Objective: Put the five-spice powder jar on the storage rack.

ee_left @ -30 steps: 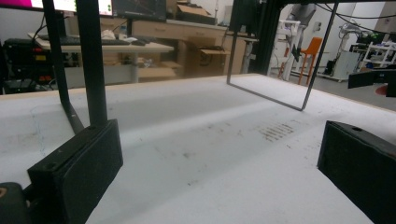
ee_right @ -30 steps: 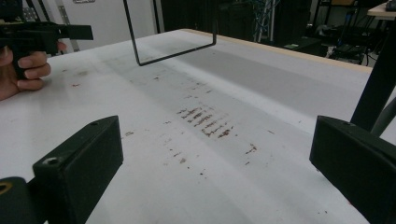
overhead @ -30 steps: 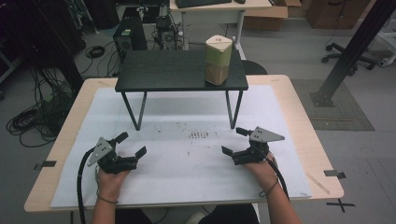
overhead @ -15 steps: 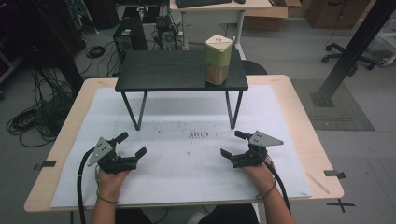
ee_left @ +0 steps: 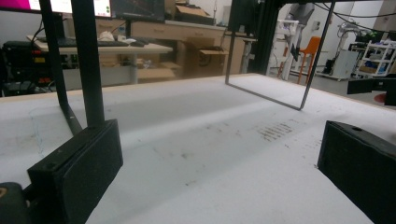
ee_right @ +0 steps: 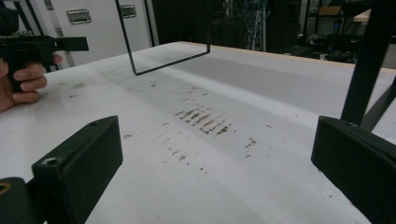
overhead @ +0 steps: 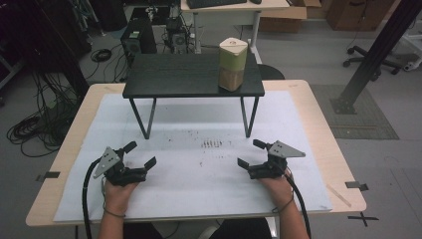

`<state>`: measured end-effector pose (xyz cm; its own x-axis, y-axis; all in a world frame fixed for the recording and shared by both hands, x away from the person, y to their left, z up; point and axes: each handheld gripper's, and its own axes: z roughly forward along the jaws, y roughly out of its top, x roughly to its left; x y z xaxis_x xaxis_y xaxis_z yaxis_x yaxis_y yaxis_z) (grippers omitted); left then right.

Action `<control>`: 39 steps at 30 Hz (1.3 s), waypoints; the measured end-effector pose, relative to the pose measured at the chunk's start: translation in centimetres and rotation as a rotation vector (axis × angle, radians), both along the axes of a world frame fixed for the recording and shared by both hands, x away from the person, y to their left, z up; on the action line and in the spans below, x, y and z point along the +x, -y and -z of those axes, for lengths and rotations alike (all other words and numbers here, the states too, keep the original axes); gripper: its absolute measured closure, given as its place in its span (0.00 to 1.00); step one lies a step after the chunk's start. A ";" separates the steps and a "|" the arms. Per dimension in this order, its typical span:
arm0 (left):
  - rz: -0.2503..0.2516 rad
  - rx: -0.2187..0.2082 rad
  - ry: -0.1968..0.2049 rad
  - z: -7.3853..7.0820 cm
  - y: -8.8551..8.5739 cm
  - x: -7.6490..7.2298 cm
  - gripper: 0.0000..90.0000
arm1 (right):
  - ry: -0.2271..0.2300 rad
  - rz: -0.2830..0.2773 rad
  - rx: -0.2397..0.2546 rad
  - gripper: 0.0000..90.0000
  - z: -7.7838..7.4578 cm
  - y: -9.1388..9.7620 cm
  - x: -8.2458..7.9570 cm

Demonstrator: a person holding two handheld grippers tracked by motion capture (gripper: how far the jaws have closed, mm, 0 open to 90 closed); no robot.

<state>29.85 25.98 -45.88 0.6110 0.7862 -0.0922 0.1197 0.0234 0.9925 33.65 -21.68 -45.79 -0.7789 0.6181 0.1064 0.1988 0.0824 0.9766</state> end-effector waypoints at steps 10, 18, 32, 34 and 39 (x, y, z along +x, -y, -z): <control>-0.007 0.012 -0.007 0.0 0.1 0.0 0.00 | -0.007 0.014 0.016 0.00 0.0 0.2 -0.2; -0.010 0.007 -0.012 0.0 0.0 0.0 0.00 | -0.008 0.008 0.028 0.00 0.0 0.3 -0.1; -0.010 0.010 -0.013 0.0 0.1 0.0 0.00 | -0.010 0.011 0.055 0.00 0.1 0.5 -0.2; -0.010 0.008 -0.013 0.0 0.1 0.0 0.00 | -0.010 0.010 0.054 0.00 0.1 0.5 -0.2; -0.008 0.008 -0.013 0.0 0.1 0.0 0.00 | -0.010 0.007 0.053 0.00 0.1 0.5 -0.2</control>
<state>29.86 25.92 -45.89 0.6039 0.7915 -0.0939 0.1321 0.0168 0.9911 33.46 -22.19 -45.85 -0.7730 0.6170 0.1475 0.2094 0.0288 0.9774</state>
